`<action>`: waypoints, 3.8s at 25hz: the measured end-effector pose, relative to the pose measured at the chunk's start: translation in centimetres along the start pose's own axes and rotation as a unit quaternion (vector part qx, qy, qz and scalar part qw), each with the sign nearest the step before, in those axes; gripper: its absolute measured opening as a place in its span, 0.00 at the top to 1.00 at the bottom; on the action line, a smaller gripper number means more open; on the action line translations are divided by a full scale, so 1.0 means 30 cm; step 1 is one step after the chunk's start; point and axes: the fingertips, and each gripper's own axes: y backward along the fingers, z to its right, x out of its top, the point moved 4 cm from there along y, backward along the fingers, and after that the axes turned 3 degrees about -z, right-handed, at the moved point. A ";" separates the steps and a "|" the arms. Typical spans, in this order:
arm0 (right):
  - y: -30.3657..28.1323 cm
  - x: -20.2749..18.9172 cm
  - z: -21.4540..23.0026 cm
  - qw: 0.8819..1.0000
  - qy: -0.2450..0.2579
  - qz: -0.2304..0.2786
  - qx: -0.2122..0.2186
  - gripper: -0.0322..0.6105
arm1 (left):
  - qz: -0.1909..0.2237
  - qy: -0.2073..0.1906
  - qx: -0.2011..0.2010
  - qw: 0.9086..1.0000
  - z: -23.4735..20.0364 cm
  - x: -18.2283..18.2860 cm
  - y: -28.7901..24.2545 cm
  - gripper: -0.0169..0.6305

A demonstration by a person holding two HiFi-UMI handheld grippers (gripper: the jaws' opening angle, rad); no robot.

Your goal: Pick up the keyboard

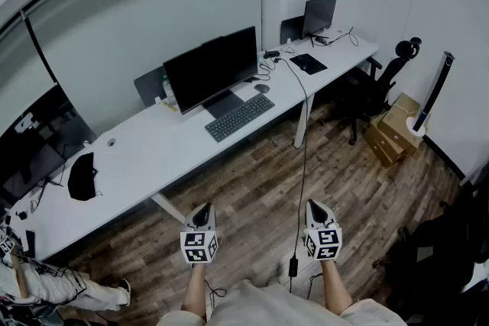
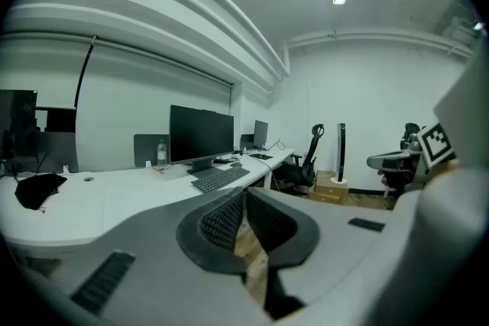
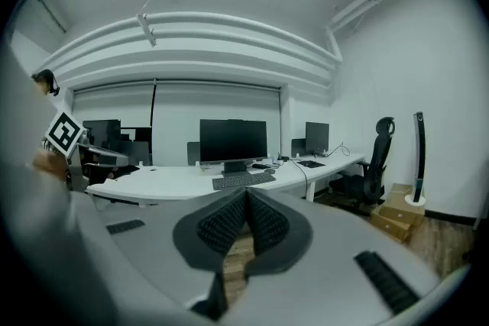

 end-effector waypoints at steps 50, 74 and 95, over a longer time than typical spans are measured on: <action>-0.289 -0.024 0.179 0.997 0.014 -0.015 0.074 0.37 | -0.011 0.015 -0.022 1.000 0.125 0.020 -0.313 0.55; -1.063 0.275 0.203 0.999 0.027 -0.027 0.033 0.39 | -0.016 0.030 -0.070 0.997 -0.307 0.270 -1.030 0.55; -1.419 0.325 0.232 0.999 0.019 -0.045 0.003 0.40 | -0.030 0.031 -0.101 0.994 -0.502 0.355 -1.417 0.55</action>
